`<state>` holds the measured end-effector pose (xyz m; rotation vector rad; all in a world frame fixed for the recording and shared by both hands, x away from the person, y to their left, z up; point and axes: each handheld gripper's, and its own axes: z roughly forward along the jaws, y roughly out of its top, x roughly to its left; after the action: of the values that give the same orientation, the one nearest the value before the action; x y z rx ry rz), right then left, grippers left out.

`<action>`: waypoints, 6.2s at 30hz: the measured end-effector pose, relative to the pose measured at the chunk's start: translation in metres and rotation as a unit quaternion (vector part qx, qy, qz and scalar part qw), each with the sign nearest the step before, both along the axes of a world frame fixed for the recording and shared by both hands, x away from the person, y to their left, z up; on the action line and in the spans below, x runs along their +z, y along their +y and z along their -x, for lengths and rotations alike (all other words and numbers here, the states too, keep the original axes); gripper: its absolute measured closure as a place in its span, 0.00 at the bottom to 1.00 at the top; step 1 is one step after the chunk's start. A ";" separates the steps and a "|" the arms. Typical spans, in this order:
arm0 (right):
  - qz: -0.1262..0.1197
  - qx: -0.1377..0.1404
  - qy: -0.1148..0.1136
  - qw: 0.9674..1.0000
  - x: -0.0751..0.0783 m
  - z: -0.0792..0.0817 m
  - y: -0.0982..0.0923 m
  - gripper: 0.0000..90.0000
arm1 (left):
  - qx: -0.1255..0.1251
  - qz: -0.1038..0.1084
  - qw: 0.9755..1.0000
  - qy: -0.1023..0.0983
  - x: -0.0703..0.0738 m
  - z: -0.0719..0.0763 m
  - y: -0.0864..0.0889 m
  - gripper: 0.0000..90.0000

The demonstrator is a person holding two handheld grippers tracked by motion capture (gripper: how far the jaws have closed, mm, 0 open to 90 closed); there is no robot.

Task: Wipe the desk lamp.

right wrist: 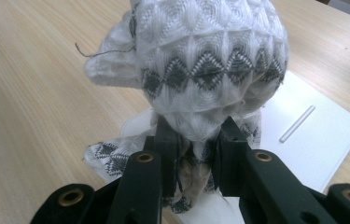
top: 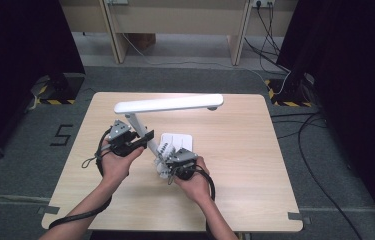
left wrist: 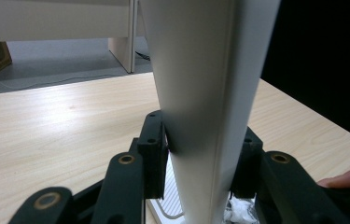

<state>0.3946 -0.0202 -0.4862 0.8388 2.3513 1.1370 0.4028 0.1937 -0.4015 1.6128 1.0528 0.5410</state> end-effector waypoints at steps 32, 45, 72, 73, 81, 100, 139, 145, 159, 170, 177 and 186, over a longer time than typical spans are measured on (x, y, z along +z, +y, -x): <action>0.042 -0.056 -0.006 0.998 -0.010 -0.005 -0.043 0.84 | 0.037 -0.005 0.999 0.000 0.001 0.006 -0.007 0.74; 0.050 -0.083 -0.023 0.995 0.007 -0.022 -0.050 0.84 | 0.040 -0.008 0.999 -0.007 0.000 0.008 -0.008 0.74; 0.035 -0.039 -0.007 0.999 -0.004 -0.062 0.024 0.83 | 0.047 -0.014 0.999 -0.013 -0.001 0.009 -0.010 0.74; 0.041 -0.040 -0.010 0.998 -0.004 -0.060 0.023 0.83 | 0.047 -0.014 0.999 -0.013 -0.001 0.009 -0.010 0.74; 0.055 -0.063 -0.009 0.996 -0.007 -0.056 -0.003 0.83 | 0.050 -0.013 0.999 -0.014 -0.002 0.010 -0.010 0.75; 0.046 -0.117 -0.027 0.992 0.021 -0.068 -0.034 0.83 | 0.052 -0.008 0.998 -0.017 -0.003 0.012 -0.010 0.75; 0.056 -0.048 -0.002 0.997 -0.001 -0.074 0.016 0.83 | 0.055 -0.015 0.998 -0.021 -0.003 0.013 -0.011 0.77; 0.060 -0.077 -0.002 0.995 -0.005 -0.075 -0.013 0.84 | 0.057 -0.013 0.998 -0.023 -0.003 0.014 -0.012 0.77; 0.075 -0.129 -0.026 0.988 0.011 -0.094 -0.033 0.83 | 0.064 -0.007 0.998 -0.026 -0.005 0.017 -0.013 0.77; 0.051 -0.049 -0.005 0.997 0.007 -0.108 0.051 0.83 | 0.062 -0.007 0.998 -0.025 -0.005 0.018 -0.012 0.77; 0.070 -0.056 -0.006 0.996 0.001 -0.110 0.046 0.83 | 0.074 -0.013 0.997 -0.033 -0.006 0.020 -0.016 0.78; 0.077 -0.099 -0.008 0.992 -0.001 -0.106 0.007 0.83 | 0.081 -0.017 0.996 -0.034 -0.005 0.021 -0.018 0.79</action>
<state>0.5005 -0.0134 -0.4876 0.9769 2.2508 0.8662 0.3820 0.1753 -0.4070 1.5345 1.1347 0.7207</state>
